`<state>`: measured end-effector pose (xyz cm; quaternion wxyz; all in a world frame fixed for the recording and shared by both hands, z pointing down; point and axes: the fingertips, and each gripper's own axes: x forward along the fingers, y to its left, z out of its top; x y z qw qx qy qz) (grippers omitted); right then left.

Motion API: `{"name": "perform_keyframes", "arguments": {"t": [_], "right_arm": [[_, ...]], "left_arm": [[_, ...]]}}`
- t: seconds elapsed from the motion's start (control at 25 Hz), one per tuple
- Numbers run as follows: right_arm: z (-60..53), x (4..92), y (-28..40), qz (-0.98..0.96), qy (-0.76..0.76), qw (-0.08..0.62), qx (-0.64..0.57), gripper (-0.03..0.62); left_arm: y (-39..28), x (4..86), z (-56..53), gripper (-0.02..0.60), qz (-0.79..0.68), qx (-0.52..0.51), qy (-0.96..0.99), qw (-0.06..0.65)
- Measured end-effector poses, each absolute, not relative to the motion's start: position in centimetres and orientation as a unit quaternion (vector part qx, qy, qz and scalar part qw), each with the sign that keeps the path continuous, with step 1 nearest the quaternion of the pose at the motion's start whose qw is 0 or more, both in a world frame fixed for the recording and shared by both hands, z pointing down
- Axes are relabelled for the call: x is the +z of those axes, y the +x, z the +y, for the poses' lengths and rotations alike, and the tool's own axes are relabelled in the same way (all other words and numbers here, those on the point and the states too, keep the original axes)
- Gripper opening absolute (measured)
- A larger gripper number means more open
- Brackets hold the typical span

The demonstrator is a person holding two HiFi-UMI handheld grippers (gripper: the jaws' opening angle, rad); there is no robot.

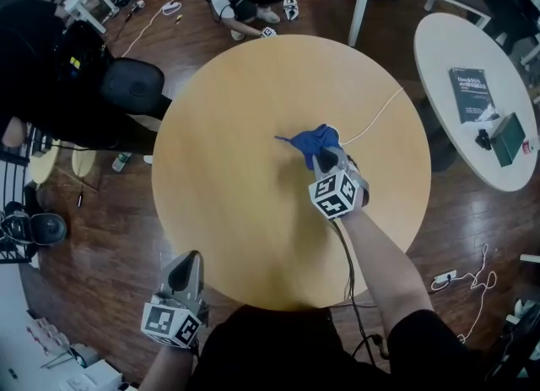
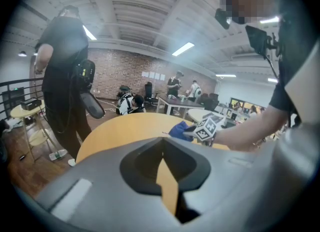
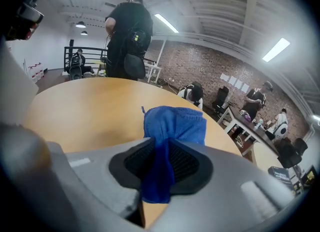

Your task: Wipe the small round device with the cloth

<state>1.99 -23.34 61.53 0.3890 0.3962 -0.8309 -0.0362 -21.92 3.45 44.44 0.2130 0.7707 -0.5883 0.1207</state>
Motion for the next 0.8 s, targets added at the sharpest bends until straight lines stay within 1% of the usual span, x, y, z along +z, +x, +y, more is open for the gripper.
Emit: {"name": "perform_keyframes", "arguments": {"t": [0.24,0.32,0.48,0.56,0.64,0.8], "right_arm": [[-21.8,65.9,3.6,-0.818,0.392,0.421,0.023,0.089],[-21.6,64.8,4.1,-0.82,0.406,0.404,-0.004,0.089],[-22.3,59.7,4.7,-0.823,0.444,0.347,-0.075,0.089],[-23.2,57.7,5.2,-0.818,0.461,0.331,-0.09,0.089],[-24.5,56.8,5.6,-0.814,0.472,0.327,-0.09,0.089],[-27.1,57.3,5.1,-0.811,0.471,0.344,-0.051,0.089]], "left_arm": [[-21.9,44.6,3.7,0.006,-0.585,0.12,0.772,0.218],[-21.9,44.6,3.7,0.006,-0.586,0.12,0.771,0.22],[-22.1,44.9,3.7,0.006,-0.587,0.117,0.769,0.225],[-22.1,44.9,3.7,0.006,-0.585,0.114,0.77,0.228],[-22.0,44.8,3.4,0.006,-0.582,0.111,0.772,0.229],[-22.6,44.2,2.7,0.006,-0.582,0.108,0.774,0.225]]}}
